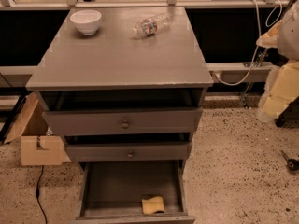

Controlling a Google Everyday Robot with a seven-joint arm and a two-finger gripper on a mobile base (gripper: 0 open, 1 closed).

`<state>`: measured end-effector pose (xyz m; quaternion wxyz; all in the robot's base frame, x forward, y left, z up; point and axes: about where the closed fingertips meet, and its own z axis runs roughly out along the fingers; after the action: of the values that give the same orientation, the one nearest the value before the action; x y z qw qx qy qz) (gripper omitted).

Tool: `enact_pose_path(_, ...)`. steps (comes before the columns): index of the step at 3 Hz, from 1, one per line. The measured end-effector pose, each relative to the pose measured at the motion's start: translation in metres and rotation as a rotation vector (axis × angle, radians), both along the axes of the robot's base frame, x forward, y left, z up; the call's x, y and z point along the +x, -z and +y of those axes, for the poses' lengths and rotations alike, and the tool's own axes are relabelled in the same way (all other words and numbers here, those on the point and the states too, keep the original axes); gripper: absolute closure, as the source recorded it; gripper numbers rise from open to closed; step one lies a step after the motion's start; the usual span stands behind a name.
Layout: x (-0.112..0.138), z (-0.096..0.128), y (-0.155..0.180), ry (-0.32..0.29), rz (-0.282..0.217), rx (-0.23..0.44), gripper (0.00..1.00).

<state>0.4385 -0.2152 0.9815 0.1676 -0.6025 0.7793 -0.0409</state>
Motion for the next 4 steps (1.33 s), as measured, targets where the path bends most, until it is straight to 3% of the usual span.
enact_pose_path(4,0.021,0.017,0.0,0.0,0.0,0.0,0.0)
